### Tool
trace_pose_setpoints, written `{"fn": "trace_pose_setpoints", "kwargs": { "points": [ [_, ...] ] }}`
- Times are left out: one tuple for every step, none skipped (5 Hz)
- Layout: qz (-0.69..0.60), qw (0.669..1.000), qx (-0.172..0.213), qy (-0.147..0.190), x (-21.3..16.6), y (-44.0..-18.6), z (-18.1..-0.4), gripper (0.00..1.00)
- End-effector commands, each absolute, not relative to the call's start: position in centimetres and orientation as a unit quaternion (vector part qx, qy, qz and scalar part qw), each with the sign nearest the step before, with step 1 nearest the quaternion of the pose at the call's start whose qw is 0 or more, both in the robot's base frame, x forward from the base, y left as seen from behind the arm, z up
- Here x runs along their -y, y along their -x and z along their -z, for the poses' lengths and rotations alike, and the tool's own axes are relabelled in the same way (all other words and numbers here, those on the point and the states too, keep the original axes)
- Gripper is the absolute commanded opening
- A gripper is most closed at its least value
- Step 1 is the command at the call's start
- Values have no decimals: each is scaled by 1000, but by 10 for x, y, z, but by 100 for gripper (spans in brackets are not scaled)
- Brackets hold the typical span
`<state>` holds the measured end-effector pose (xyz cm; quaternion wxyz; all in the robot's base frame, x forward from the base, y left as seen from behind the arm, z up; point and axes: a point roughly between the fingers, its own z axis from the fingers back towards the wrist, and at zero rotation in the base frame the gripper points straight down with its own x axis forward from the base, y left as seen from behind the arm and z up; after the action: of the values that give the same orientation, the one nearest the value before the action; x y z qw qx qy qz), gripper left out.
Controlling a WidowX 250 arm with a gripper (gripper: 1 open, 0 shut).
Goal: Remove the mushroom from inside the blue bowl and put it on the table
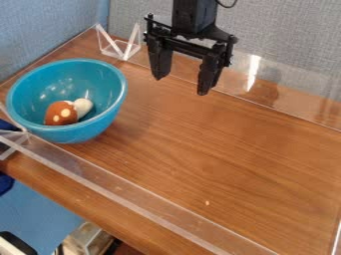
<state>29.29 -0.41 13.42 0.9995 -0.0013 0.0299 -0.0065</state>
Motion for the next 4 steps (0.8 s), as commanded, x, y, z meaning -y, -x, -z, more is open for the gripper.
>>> {"fn": "trace_pose_setpoints", "kwargs": {
  "points": [
    [20,999,-37,1,6,-287,-129,100],
    [-12,999,-42,-2,-20,-275,-113,100],
    [-45,998,-33,-6,-56,-264,-103,100],
    [-53,998,-20,-9,-99,-257,-102,100]
  ]
}}
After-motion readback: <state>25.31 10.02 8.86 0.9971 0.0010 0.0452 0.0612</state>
